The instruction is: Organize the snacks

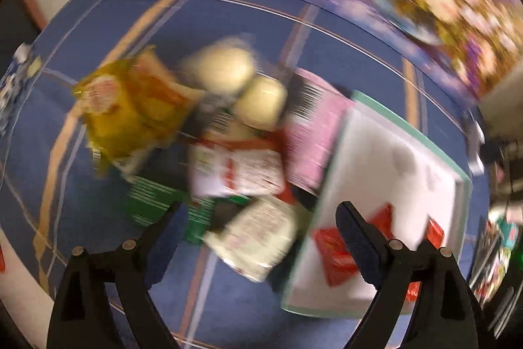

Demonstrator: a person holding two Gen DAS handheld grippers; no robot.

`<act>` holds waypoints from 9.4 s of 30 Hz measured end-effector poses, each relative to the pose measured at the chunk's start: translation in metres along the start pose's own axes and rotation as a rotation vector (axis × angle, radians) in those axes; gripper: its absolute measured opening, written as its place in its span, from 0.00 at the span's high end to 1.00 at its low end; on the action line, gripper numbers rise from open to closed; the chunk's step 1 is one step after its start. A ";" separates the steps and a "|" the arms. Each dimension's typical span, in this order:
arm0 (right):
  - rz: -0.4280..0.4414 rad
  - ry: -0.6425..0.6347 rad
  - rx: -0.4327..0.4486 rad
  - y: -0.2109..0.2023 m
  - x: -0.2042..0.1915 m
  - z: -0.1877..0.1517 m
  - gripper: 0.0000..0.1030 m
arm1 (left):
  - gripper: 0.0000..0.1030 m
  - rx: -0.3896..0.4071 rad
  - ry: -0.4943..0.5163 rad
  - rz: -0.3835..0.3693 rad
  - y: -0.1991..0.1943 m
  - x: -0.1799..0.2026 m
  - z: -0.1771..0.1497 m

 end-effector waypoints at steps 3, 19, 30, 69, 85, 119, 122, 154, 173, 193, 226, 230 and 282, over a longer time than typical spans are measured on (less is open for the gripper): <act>0.022 -0.032 0.021 -0.005 -0.015 0.003 0.08 | 0.11 0.012 -0.077 0.024 0.000 -0.029 0.018; 0.179 -0.196 0.155 -0.040 -0.121 0.009 0.00 | 0.10 0.093 -0.296 0.095 -0.016 -0.137 0.077; 0.251 -0.402 0.126 -0.019 -0.221 -0.014 0.00 | 0.10 0.032 -0.322 0.023 0.002 -0.136 0.088; 0.152 -0.550 0.106 -0.006 -0.262 -0.012 0.33 | 0.59 0.061 -0.218 -0.052 0.003 -0.103 0.104; 0.118 -0.295 0.144 -0.025 -0.143 0.033 0.33 | 0.59 0.009 0.057 -0.135 -0.021 0.041 0.042; -0.004 0.033 0.120 0.020 0.036 0.063 0.33 | 0.51 -0.119 0.500 -0.189 0.070 0.211 -0.042; -0.002 0.044 0.129 0.019 0.041 0.063 0.31 | 0.32 -0.116 0.469 -0.175 0.065 0.204 -0.034; 0.059 -0.128 0.203 -0.043 -0.043 0.035 0.20 | 0.20 -0.015 0.040 -0.405 -0.038 0.071 0.012; 0.124 -0.196 0.140 -0.044 -0.099 -0.011 0.20 | 0.19 0.076 -0.054 -0.068 -0.047 -0.006 0.007; 0.306 -0.379 0.032 -0.024 -0.242 -0.052 0.22 | 0.20 0.055 -0.347 0.097 -0.032 -0.141 0.052; 0.227 -0.419 -0.069 0.022 -0.237 -0.061 0.46 | 0.22 -0.218 -0.251 -0.014 0.055 -0.067 0.020; 0.220 -0.422 -0.070 0.023 -0.235 -0.062 0.46 | 0.22 -0.236 -0.256 -0.016 0.054 -0.072 0.018; 0.245 -0.497 -0.091 0.026 -0.246 -0.065 0.44 | 0.27 -0.255 -0.292 0.021 0.048 -0.130 0.000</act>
Point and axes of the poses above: each gripper's, at about its wrist camera, not at the fingertips, and y roughly the way its jaws point, x to its right, z to its top, the point moved 10 cm from there along y, roughly the way its jaws point, and after that the axes turned 13 degrees about -y, right-handed, at the moved point
